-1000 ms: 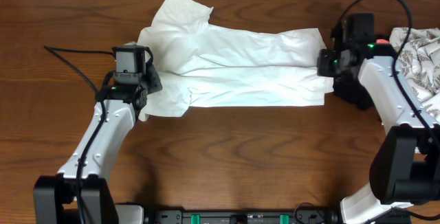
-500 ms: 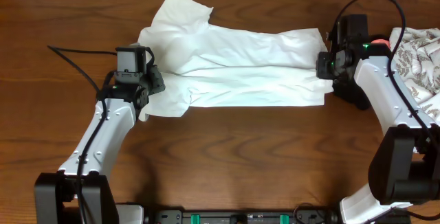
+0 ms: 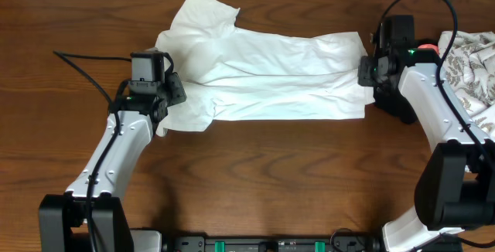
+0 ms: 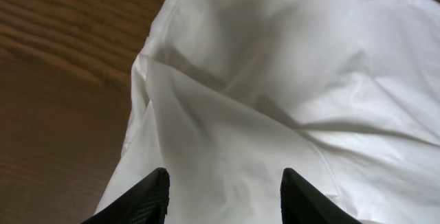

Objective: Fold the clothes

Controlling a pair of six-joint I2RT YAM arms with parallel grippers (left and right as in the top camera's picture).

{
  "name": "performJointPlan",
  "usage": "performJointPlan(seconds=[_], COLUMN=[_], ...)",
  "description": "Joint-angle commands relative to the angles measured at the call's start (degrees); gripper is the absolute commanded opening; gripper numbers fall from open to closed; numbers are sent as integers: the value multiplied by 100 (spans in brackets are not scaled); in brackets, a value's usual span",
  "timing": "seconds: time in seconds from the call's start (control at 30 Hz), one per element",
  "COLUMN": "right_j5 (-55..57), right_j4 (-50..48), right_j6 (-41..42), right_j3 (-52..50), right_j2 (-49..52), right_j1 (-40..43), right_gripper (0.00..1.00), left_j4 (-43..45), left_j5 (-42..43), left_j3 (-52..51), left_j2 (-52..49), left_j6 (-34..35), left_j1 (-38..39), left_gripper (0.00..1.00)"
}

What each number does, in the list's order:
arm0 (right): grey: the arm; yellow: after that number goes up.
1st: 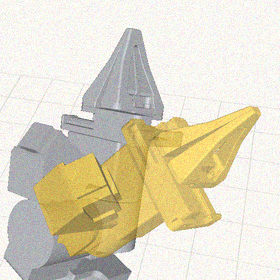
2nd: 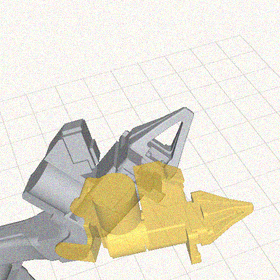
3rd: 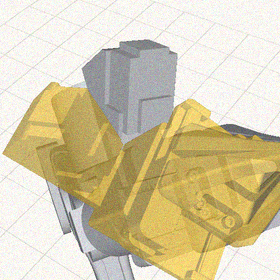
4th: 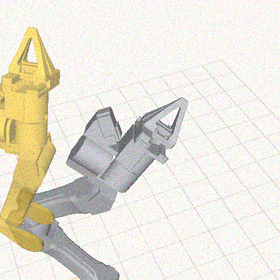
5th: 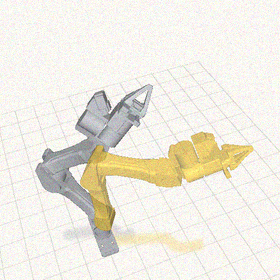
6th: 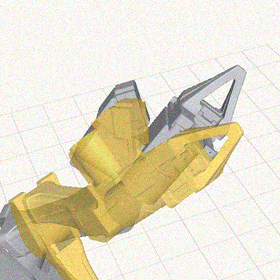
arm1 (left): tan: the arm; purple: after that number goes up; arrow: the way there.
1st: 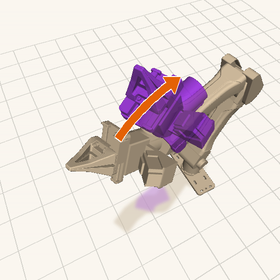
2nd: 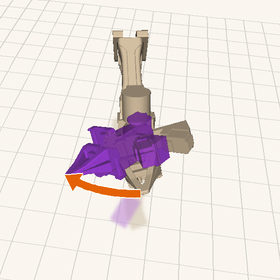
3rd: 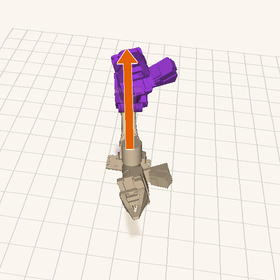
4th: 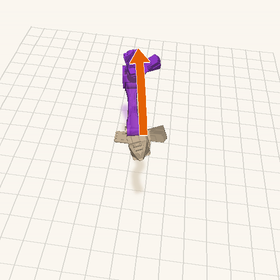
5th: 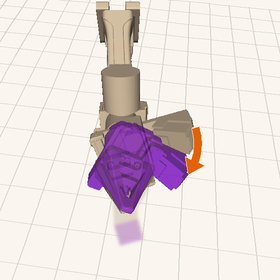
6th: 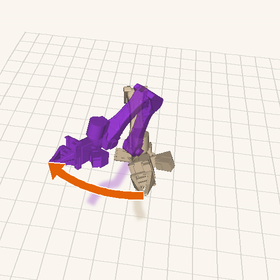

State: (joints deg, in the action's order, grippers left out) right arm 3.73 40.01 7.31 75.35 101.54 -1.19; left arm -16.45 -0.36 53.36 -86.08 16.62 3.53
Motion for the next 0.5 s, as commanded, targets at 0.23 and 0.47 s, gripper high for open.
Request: performJointPlan(seconds=[0.23, 0.47], right_j5=[-1110, -1106], right_j4=[-396, -612], right_j6=[-188, -238], right_j3=[28, 28], right_j2=[37, 225], right_j1=[-22, -214], right_gripper=[28, 22], left_j4=[400, 627], left_j5=[-2, 42], left_j3=[114, 114], left_j2=[2, -155], left_j6=[-50, -50], left_j1=[-24, -24], left_gripper=[53, 53])
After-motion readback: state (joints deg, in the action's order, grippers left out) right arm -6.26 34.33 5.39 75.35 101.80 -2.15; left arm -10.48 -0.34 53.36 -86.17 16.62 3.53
